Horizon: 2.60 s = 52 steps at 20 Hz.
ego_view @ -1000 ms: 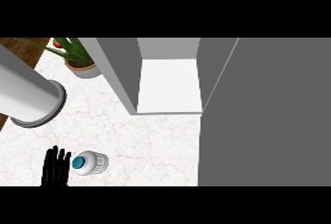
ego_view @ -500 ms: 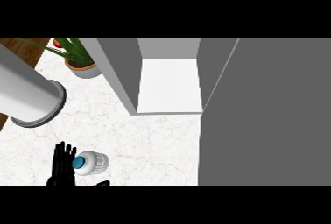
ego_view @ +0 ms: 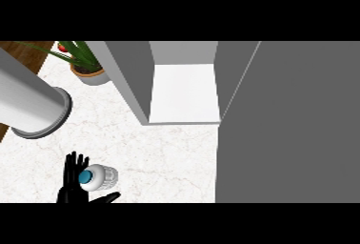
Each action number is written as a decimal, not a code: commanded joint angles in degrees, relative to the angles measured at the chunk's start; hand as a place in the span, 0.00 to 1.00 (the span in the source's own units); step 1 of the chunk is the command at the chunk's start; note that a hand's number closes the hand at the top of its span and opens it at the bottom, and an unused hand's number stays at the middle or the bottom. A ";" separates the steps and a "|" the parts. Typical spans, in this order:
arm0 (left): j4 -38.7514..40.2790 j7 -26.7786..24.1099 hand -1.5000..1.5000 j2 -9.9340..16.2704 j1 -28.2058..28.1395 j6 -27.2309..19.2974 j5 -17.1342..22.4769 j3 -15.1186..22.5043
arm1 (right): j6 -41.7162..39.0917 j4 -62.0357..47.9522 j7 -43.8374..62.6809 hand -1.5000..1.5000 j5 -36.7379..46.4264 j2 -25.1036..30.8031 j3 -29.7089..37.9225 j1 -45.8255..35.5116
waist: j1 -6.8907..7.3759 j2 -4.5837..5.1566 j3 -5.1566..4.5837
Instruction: Pick up the bottled water, place it into the cabinet and close the cabinet
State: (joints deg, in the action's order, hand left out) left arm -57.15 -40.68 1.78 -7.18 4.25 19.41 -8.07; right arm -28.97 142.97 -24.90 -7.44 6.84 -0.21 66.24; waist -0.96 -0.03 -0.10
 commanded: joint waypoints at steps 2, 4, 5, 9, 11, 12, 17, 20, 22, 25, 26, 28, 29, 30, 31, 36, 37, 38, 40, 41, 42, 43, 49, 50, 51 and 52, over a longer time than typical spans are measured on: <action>8.65 -3.37 0.00 -0.07 5.26 6.07 2.36 -1.59 | -2.05 6.41 0.24 0.00 -7.80 0.73 3.53 3.46 | -0.36 0.04 -0.03; 6.15 -2.07 0.00 -0.73 5.06 6.61 2.98 -0.87 | 0.08 8.67 3.59 0.00 -4.42 -1.33 0.43 2.74 | 0.37 0.12 0.00; 7.04 -2.41 0.00 1.00 5.60 8.19 4.35 -2.60 | -1.77 5.41 -0.84 0.00 -0.07 -3.34 -2.41 4.09 | -0.10 -0.10 0.01; 10.23 -4.07 1.00 -0.43 8.94 7.50 4.12 -2.04 | -2.03 7.64 2.09 0.00 -4.52 -1.46 0.85 3.28 | 0.11 0.03 0.02; 10.10 -8.26 1.00 -1.68 7.10 7.15 4.01 0.27 | -2.81 5.97 1.24 0.00 -6.94 -0.06 4.23 1.95 | 0.35 0.00 0.05; 8.63 -6.19 1.00 -0.20 5.85 10.03 5.03 -1.74 | -3.85 5.63 0.07 0.00 -5.36 -1.04 3.43 3.86 | 0.28 -0.10 0.06; 6.40 -5.42 1.00 -1.72 7.18 7.48 5.98 -0.26 | -2.62 7.89 3.50 0.00 -7.14 -1.55 3.95 2.38 | 0.57 -0.04 0.07; 13.34 -5.57 1.00 0.48 14.14 9.47 4.31 -1.10 | -5.67 5.86 -0.56 0.00 -6.85 -1.24 5.05 4.00 | -0.63 0.05 -0.02; 12.95 -5.46 1.00 -1.36 15.71 8.78 2.62 1.14 | -4.44 4.79 0.68 0.00 -5.92 -2.08 3.97 1.77 | -0.23 0.14 0.00; 13.26 -5.48 1.00 1.50 17.42 10.01 2.34 0.43 | -6.97 5.81 -2.11 0.00 -7.14 -1.44 6.08 5.39 | -0.45 -0.02 0.02; 9.16 -2.54 1.00 -0.28 17.83 8.79 3.22 1.42 | -4.77 5.36 1.41 0.00 -8.19 -1.02 6.26 2.04 | 0.47 0.06 0.07; 9.02 -5.53 1.00 0.44 17.33 10.07 2.07 1.85 | -2.74 8.42 4.17 0.00 -4.09 -3.27 1.22 1.59 | 0.76 0.14 0.03; 9.60 -5.39 1.00 -0.06 19.19 8.05 1.69 1.60 | -4.03 7.68 2.20 0.00 -6.91 -1.99 4.76 2.71 | 0.33 0.06 0.05; 7.61 -4.21 1.00 -1.47 18.21 8.10 1.49 3.07 | -2.53 3.65 4.21 0.00 -5.06 -2.57 2.97 -2.61 | 0.91 0.08 0.08; 3.26 -2.82 1.00 -0.97 14.44 7.05 1.01 4.01 | -5.22 4.52 0.56 0.00 -5.45 -2.41 4.46 1.08 | 0.70 -0.21 0.12; -5.19 2.58 1.00 -1.74 16.34 4.01 1.35 7.20 | -4.30 4.52 2.27 0.00 -5.10 -2.87 4.91 -0.14 | 0.86 -0.21 0.12; -8.92 4.63 1.00 -1.74 13.74 3.13 1.97 11.05 | -4.29 4.00 1.05 0.00 -4.42 -3.72 4.29 0.21 | 0.96 -0.37 0.14; -9.70 7.45 1.00 -1.75 16.43 1.83 2.15 10.81 | -3.21 4.83 3.16 0.00 -7.09 -2.57 6.12 -1.52 | 1.15 -0.17 0.14; -14.50 9.24 1.00 -1.76 15.02 -1.04 2.95 13.33 | -4.89 3.22 0.64 0.00 -7.96 -2.20 6.97 -1.15 | 0.94 -0.29 0.15; -13.00 10.93 1.00 -1.76 18.67 -2.43 2.58 14.04 | -4.57 4.92 3.16 0.00 -9.81 -0.92 8.45 -0.37 | 0.69 -0.08 0.12; -14.87 8.05 1.00 -1.77 15.97 -4.12 3.77 18.22 | -4.10 3.66 3.02 0.00 -8.66 -1.58 7.42 -3.07 | 0.87 -0.08 0.10; -18.83 11.53 1.00 -1.77 16.75 -7.72 5.04 20.78 | -4.52 4.52 1.99 0.00 -6.84 -2.64 6.48 -0.45 | 0.55 -0.28 0.11; -28.51 18.42 1.00 -1.77 18.10 -17.99 3.43 32.17 | -4.36 6.09 3.74 0.00 -6.07 -2.84 4.94 -0.86 | 0.37 -0.12 0.09; -31.04 19.18 1.00 -1.77 17.74 -21.88 2.93 34.86 | -4.58 2.91 2.67 0.00 -7.15 -2.50 6.29 -2.55 | 0.53 -0.16 0.12; -30.34 18.64 1.00 -1.77 18.25 -22.79 2.99 35.55 | -4.02 3.36 4.54 0.00 -8.24 -2.33 6.42 -3.68 | 0.60 -0.02 0.10; -31.43 20.29 1.00 -1.77 20.42 -26.20 2.95 37.43 | -5.44 2.11 2.44 0.00 -8.40 -1.95 7.42 -2.82 | 0.21 -0.12 0.12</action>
State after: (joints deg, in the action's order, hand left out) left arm -84.75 -23.85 0.02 10.38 -13.65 22.63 23.01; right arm -33.68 141.19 -24.58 -9.17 4.02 5.22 63.03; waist -0.39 -0.17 0.01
